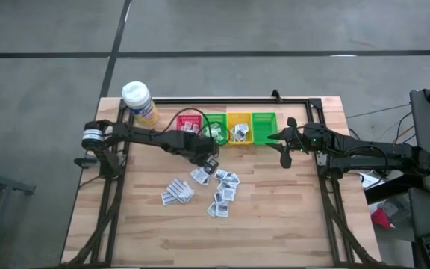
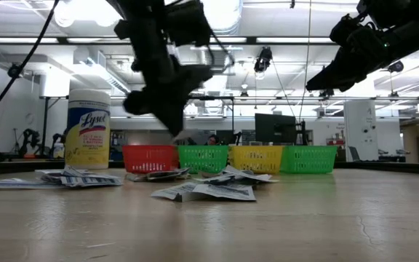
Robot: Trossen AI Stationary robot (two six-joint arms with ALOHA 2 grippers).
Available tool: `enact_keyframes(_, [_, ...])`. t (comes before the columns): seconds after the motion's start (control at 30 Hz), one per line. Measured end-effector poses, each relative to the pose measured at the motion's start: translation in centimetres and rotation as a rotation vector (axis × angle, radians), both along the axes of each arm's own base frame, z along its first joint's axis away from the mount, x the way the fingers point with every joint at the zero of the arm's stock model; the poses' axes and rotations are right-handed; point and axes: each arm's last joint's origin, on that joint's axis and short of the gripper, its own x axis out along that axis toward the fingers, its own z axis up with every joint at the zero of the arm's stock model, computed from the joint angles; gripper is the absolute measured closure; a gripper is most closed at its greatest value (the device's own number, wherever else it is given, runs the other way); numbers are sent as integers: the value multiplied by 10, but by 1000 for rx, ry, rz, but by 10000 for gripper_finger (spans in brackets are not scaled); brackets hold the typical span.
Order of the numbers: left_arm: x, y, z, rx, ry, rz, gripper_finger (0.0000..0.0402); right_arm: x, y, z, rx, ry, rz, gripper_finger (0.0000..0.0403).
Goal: Pick & Place First Aid Supplies
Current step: Put the alcohol pad into the yellow bin
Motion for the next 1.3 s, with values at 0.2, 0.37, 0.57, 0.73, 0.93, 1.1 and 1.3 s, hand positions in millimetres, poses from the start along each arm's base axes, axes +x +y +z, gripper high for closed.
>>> enact_keyframes(0.2, [21,8,19,42,-290,-156,401,0,0,0,0,0,0,275])
enact_keyframes(0.37, [35,14,34,79,-504,-278,401,0,0,0,0,0,0,277])
enact_keyframes(0.57, [42,25,48,93,-680,-341,401,0,0,0,0,0,0,271])
enact_keyframes(0.73, [40,31,47,85,-676,-334,401,0,0,0,-3,1,1,272])
enact_keyframes(0.93, [39,33,41,134,-606,-269,401,0,0,0,-7,2,3,274])
enact_keyframes(1.1, [40,45,34,214,-552,-197,401,0,0,0,-6,2,3,269])
enact_keyframes(1.3, [54,69,27,266,-510,-141,402,0,0,0,-7,2,3,272])
